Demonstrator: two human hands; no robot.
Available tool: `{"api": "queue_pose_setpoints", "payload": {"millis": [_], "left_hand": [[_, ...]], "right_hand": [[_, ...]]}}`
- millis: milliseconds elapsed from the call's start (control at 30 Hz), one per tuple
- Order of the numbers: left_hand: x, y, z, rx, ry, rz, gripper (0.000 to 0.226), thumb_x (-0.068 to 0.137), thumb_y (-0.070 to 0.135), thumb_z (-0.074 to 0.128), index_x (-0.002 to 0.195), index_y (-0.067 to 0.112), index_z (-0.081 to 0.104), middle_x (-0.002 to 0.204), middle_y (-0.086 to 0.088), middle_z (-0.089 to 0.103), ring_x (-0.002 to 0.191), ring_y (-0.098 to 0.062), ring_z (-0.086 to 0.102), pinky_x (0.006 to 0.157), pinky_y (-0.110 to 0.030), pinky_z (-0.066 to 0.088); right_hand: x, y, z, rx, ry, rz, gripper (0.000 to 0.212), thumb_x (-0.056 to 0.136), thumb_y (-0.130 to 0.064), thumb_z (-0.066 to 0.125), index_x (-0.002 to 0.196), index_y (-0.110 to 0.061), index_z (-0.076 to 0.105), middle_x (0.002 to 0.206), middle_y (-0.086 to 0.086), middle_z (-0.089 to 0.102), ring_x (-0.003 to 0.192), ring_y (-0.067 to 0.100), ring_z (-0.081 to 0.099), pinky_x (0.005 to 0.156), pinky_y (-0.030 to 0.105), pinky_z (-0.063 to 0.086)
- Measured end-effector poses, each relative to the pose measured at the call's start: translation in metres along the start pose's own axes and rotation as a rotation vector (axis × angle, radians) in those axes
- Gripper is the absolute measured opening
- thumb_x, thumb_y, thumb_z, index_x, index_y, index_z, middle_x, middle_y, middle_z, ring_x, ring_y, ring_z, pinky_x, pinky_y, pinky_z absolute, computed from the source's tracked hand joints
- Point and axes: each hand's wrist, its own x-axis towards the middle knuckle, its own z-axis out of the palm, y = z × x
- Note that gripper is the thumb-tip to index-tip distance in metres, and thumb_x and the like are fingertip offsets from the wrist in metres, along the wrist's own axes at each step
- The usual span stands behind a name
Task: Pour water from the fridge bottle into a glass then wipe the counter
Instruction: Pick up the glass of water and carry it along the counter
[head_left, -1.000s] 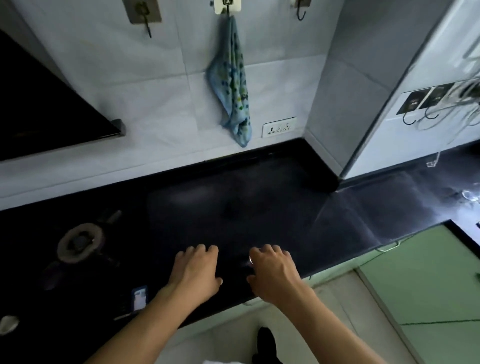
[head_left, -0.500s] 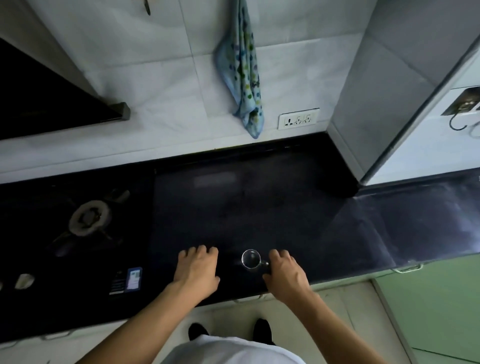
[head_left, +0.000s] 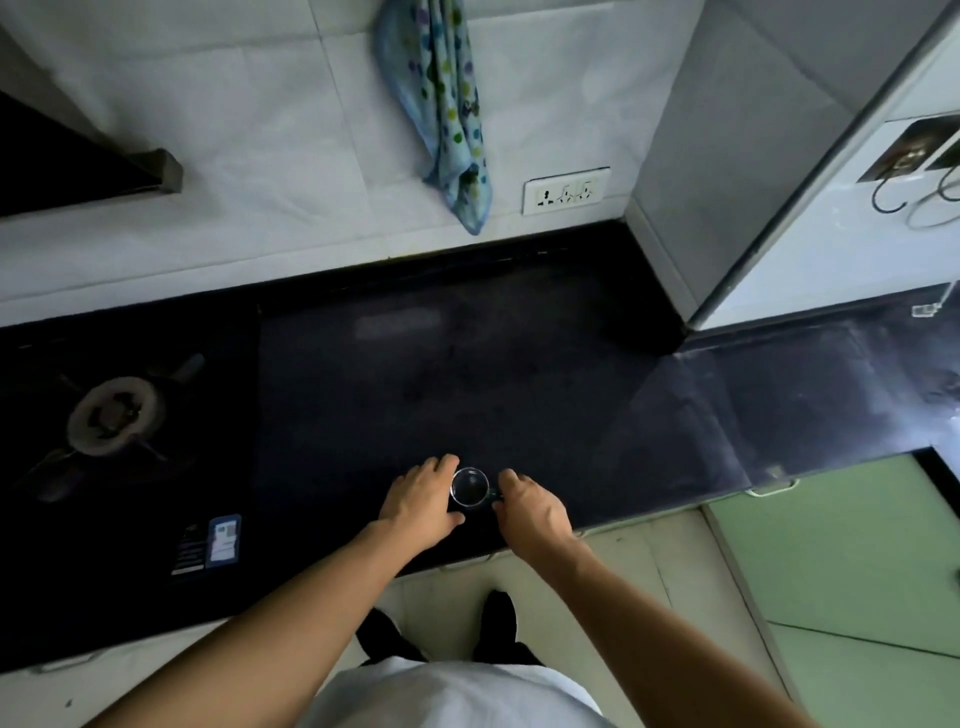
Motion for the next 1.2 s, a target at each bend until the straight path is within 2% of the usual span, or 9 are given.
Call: {"api": "queue_pose_setpoints", "payload": {"millis": [100,233,400,467,567,700,800,1067,1200], "left_hand": [[0.007,0.006,0.005,-0.002,0.018,0.027,0.063,0.083,0.040,0.077,0.132,0.021,0.043,0.129,-0.005,0.057,0.116,-0.028,0.058,0.093,-0.041,0.048],[0.010,0.011,0.008,0.001,0.032,0.032,0.060,0.085,0.037,0.076,0.132,0.020,0.043,0.128,-0.005,0.057,0.116,-0.029,0.058,0.094,-0.042,0.048],[0.004,0.007,0.007,-0.022,0.053,0.057,0.057,0.081,0.035,0.078,0.126,0.021,0.045,0.125,-0.003,0.057,0.113,-0.028,0.060,0.092,-0.042,0.048],[-0.002,0.002,0.006,-0.038,0.075,0.071,0.055,0.079,0.035,0.079,0.122,0.022,0.046,0.122,-0.002,0.058,0.110,-0.027,0.061,0.090,-0.041,0.049],[-0.015,-0.009,0.003,-0.123,0.121,0.072,0.051,0.077,0.033,0.080,0.116,0.023,0.048,0.116,0.000,0.058,0.105,-0.026,0.062,0.086,-0.039,0.050],[-0.041,-0.034,-0.002,-0.245,0.191,0.009,0.051,0.074,0.034,0.082,0.112,0.027,0.049,0.112,0.007,0.057,0.098,-0.018,0.061,0.078,-0.032,0.049],[-0.068,-0.057,-0.007,-0.289,0.237,-0.049,0.050,0.072,0.036,0.082,0.108,0.032,0.048,0.109,0.013,0.055,0.093,-0.012,0.059,0.070,-0.025,0.041],[-0.156,-0.124,-0.017,-0.331,0.388,-0.193,0.043,0.070,0.038,0.078,0.099,0.031,0.047,0.098,0.011,0.055,0.090,-0.013,0.056,0.069,-0.028,0.045],[-0.211,-0.166,-0.011,-0.408,0.471,-0.290,0.038,0.070,0.043,0.075,0.093,0.034,0.046,0.094,0.015,0.053,0.088,-0.010,0.053,0.070,-0.030,0.048]], "right_hand": [[0.004,0.000,-0.001,0.002,-0.010,0.002,0.011,0.098,-0.020,0.050,0.108,-0.017,0.049,0.111,0.008,0.065,0.100,0.032,0.066,0.071,0.036,0.045],[0.006,0.002,-0.001,0.004,-0.055,0.001,0.009,0.096,-0.018,0.050,0.105,-0.018,0.048,0.104,0.008,0.068,0.096,0.033,0.067,0.071,0.038,0.049],[0.001,0.003,0.000,0.012,-0.065,-0.044,0.005,0.097,-0.018,0.051,0.102,-0.017,0.050,0.099,0.010,0.069,0.091,0.034,0.067,0.067,0.036,0.046],[-0.003,0.003,0.001,0.030,-0.061,-0.071,0.007,0.098,-0.022,0.050,0.101,-0.016,0.050,0.097,0.010,0.069,0.088,0.034,0.066,0.069,0.038,0.049],[-0.008,-0.004,0.000,0.081,-0.038,-0.123,0.009,0.097,-0.025,0.053,0.096,-0.016,0.050,0.091,0.008,0.067,0.082,0.032,0.063,0.066,0.038,0.048],[-0.012,-0.023,-0.003,0.103,-0.034,-0.246,0.009,0.095,-0.025,0.056,0.093,-0.019,0.049,0.081,0.004,0.065,0.072,0.026,0.062,0.063,0.039,0.051],[-0.016,-0.045,-0.004,0.118,-0.061,-0.364,0.009,0.095,-0.024,0.057,0.093,-0.019,0.051,0.078,0.004,0.064,0.069,0.025,0.061,0.061,0.040,0.053],[-0.033,-0.138,0.009,0.060,-0.133,-0.656,0.006,0.095,-0.018,0.059,0.094,-0.014,0.055,0.078,0.008,0.064,0.068,0.027,0.060,0.063,0.042,0.053],[-0.051,-0.194,0.028,-0.006,-0.135,-0.775,0.008,0.095,-0.022,0.061,0.096,-0.015,0.056,0.078,0.004,0.063,0.066,0.022,0.055,0.061,0.032,0.043]]}}
